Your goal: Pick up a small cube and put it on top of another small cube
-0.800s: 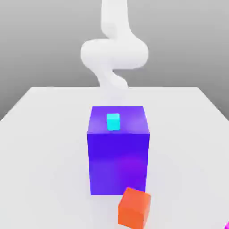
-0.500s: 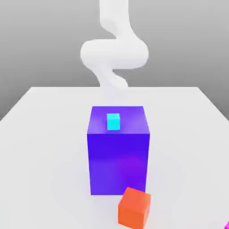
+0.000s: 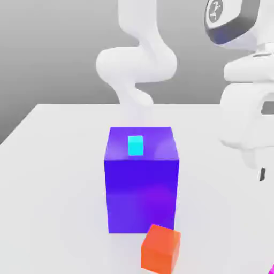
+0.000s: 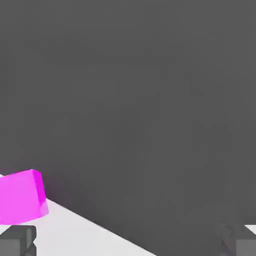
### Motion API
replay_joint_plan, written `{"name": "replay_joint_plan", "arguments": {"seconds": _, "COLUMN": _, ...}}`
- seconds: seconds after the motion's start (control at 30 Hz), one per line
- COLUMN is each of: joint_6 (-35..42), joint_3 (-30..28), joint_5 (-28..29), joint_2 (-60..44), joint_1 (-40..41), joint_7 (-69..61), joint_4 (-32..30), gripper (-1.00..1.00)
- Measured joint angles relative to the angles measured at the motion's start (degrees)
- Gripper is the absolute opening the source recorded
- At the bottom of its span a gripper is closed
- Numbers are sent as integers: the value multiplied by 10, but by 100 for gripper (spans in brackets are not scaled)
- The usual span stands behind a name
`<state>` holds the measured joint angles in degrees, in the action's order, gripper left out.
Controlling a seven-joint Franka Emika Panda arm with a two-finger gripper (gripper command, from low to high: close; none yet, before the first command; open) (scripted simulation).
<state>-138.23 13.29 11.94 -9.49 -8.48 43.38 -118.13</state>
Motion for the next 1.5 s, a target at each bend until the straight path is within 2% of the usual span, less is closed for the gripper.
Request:
{"name": "replay_joint_plan", "arguments": {"seconds": 0.3, "joint_6": -26, "joint_3": 28, "joint_5": 12, "joint_2": -180, "joint_1": -42, "joint_7": -26, "joint_4": 45, "gripper": 0}}
{"name": "replay_joint_plan", "arguments": {"seconds": 0.43, "joint_6": -77, "joint_3": 15, "joint_5": 35, "joint_2": -263, "joint_1": -60, "joint_7": -16, "joint_4": 63, "gripper": 0}}
{"name": "replay_joint_plan", "arguments": {"seconds": 0.47, "joint_6": -86, "joint_3": 11, "joint_5": 40, "joint_2": -276, "joint_1": -63, "joint_7": -13, "joint_4": 65, "gripper": -100}}
{"name": "replay_joint_plan", "arguments": {"seconds": 0.67, "joint_6": -91, "joint_3": 9, "joint_5": 39, "joint_2": -282, "joint_1": -65, "joint_7": -13, "joint_4": 66, "gripper": -100}}
{"name": "replay_joint_plan", "arguments": {"seconds": 0.83, "joint_6": -36, "joint_3": 22, "joint_5": 6, "joint_2": -210, "joint_1": -46, "joint_7": -24, "joint_4": 51, "gripper": -100}}
{"name": "replay_joint_plan", "arguments": {"seconds": 1.5, "joint_6": -33, "joint_3": -246, "joint_5": -188, "joint_2": -130, "joint_1": 181, "joint_7": 313, "joint_4": -18, "gripper": -100}}
